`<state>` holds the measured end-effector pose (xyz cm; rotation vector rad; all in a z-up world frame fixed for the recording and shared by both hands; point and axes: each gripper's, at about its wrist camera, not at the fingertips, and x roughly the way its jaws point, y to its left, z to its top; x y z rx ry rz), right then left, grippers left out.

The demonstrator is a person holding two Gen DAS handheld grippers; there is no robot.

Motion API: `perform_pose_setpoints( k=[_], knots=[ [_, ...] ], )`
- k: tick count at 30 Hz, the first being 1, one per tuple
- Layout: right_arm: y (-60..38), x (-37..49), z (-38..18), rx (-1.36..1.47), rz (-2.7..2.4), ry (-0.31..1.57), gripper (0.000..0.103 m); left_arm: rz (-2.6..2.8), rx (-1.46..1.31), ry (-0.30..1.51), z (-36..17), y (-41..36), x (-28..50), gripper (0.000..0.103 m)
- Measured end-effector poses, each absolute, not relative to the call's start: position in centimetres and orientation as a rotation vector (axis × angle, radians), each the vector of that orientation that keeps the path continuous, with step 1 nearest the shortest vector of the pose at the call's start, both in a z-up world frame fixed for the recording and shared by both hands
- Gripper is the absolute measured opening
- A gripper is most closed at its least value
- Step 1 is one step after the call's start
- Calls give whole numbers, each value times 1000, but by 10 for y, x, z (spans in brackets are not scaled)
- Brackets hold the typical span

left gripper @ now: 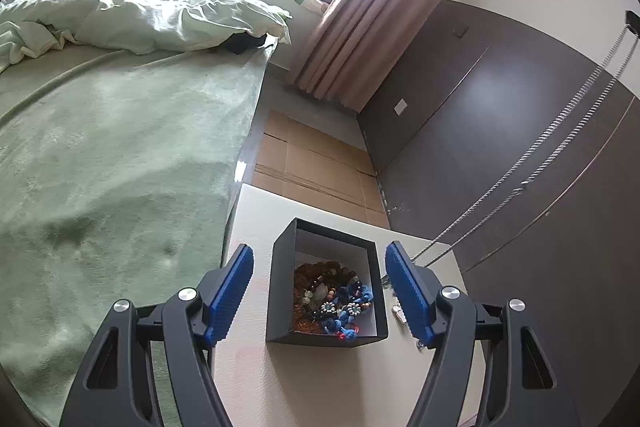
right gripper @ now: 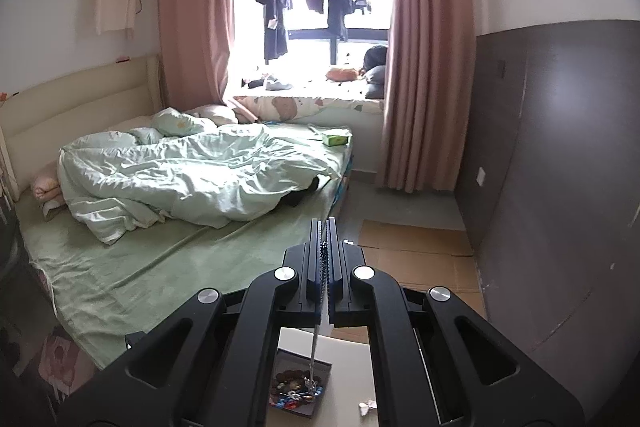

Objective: Organize jewelry
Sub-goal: 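Lift the silver chain necklace with the right tool and drop it into the box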

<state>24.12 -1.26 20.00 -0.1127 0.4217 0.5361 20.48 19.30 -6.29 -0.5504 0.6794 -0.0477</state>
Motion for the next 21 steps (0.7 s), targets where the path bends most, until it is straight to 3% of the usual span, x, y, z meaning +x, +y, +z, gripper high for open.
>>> perform_pose_setpoints(
  k=[10, 21],
  knots=[
    [24, 265, 112, -149, 562, 639, 4, -57, -570, 684, -64, 197, 205, 66],
    [-23, 275, 57, -79, 539, 757, 6, -59, -553, 689, -65, 191, 208, 66]
  ],
)
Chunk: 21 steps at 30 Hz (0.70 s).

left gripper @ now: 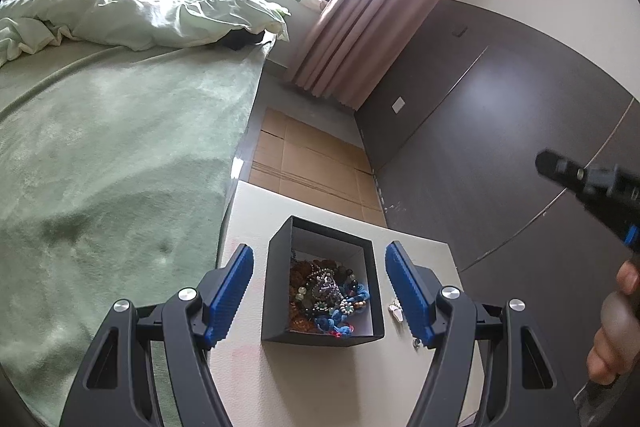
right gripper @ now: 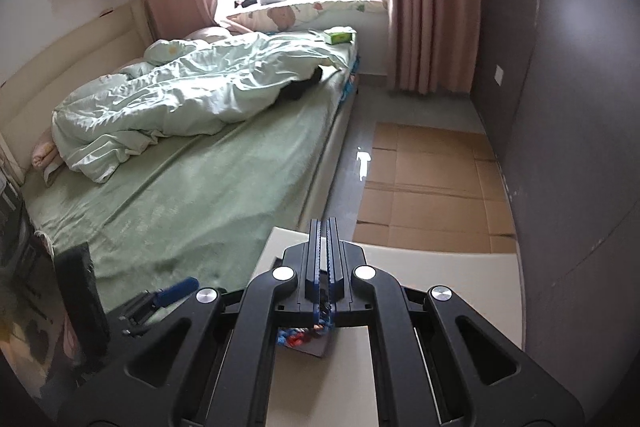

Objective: Organize jewelry
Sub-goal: 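Lift the silver chain necklace with the right tool and drop it into the box, then move the right tool to the silver ring while left tool approaches the butterfly brooch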

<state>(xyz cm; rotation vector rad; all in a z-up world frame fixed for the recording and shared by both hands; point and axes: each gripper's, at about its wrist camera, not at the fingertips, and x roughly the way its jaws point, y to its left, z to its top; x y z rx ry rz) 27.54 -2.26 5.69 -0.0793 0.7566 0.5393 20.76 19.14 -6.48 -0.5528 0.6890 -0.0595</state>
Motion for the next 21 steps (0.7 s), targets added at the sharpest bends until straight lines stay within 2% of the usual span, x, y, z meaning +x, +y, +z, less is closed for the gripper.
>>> perform_pose_setpoints(
  k=[1, 3, 4, 21],
  knots=[
    [-31, 277, 53, -65, 532, 765, 13, -61, -546, 690, -65, 189, 208, 66],
    [-48, 280, 45, -32, 510, 769, 60, -65, -528, 692, -64, 184, 209, 66],
    [-57, 281, 41, -17, 496, 759, 62, -70, -520, 693, -64, 180, 209, 66],
    [-181, 283, -75, 190, 343, 923, 62, -226, -360, 760, -72, 74, 241, 65]
  ],
)
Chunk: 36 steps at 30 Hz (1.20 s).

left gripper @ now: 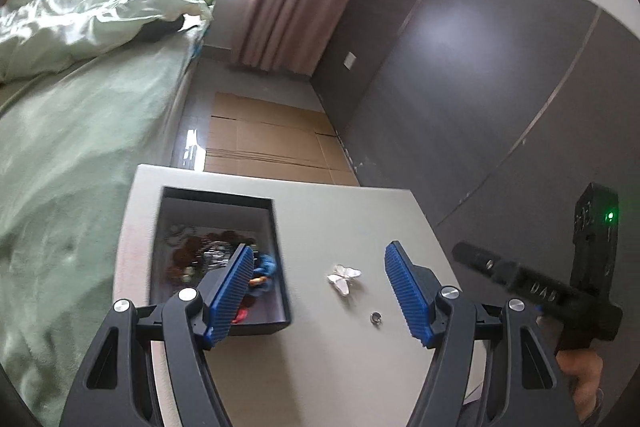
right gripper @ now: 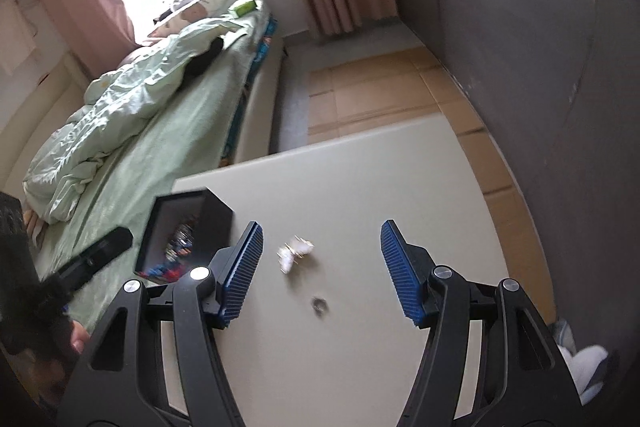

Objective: Organize jewelry
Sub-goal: 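Move the right tool to the silver ring while left tool approaches the butterfly brooch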

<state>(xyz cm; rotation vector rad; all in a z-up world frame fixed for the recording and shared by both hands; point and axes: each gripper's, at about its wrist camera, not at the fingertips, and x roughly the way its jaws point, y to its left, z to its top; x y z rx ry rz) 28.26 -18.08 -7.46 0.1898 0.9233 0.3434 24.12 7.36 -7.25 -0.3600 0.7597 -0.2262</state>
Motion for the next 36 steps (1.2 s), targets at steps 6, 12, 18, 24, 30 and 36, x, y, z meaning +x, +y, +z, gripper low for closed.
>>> perform_pose_setpoints(
  k=[6, 12, 18, 24, 30, 36],
  knots=[
    [-172, 266, -103, 65, 336, 972, 62, -260, -302, 806, -81, 48, 246, 64],
    [-164, 262, -112, -2, 457, 937, 62, -283, -202, 833, -91, 31, 241, 58],
    [-157, 262, -128, -69, 545, 935, 62, -262, -169, 839, -95, 34, 239, 54],
    [-157, 265, -138, -87, 583, 938, 62, -234, -134, 843, -100, 30, 241, 41],
    [-148, 266, -147, -118, 607, 957, 55, -228, -142, 842, -99, 32, 243, 39],
    [-131, 268, -161, -176, 630, 986, 41, -235, -161, 831, -95, 35, 244, 39]
  ],
)
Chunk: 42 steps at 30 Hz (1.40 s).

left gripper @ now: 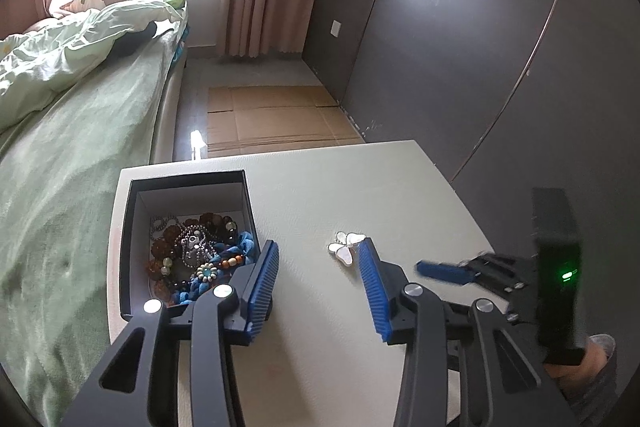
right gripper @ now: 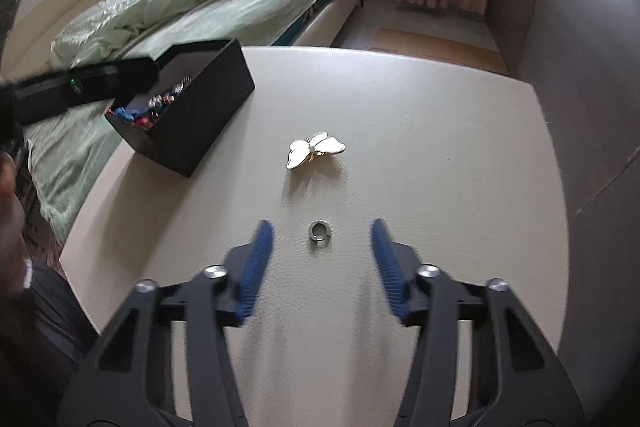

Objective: Organize jewelry
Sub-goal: 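Move the right tool to the silver ring while left tool approaches the butterfly brooch, then close the right tool on the silver ring while left tool grasps the white butterfly brooch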

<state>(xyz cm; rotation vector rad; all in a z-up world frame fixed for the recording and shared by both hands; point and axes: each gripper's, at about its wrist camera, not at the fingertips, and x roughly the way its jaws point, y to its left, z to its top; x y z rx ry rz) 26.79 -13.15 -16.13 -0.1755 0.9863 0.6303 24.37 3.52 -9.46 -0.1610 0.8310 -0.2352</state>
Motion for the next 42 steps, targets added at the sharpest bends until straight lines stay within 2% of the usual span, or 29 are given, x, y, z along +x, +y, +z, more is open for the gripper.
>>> perform_pose_setpoints(
  k=[8, 12, 16, 18, 28, 42],
  knots=[
    [-111, 268, -172, -230, 655, 999, 37, -235, -195, 838, -91, 44, 245, 39],
    [-115, 275, -172, -197, 636, 1008, 26, -239, -200, 837, -90, 43, 245, 39],
    [-114, 273, -172, -226, 626, 1004, 23, -247, -193, 838, -90, 38, 245, 39],
    [-113, 271, -172, -257, 601, 1000, 14, -253, -189, 838, -90, 35, 244, 39],
    [-154, 285, -153, -84, 466, 1034, 13, -292, -188, 845, -95, 8, 255, 39],
    [-203, 295, -140, 95, 341, 1002, 13, -261, -167, 924, -139, -34, 293, 41]
  ],
)
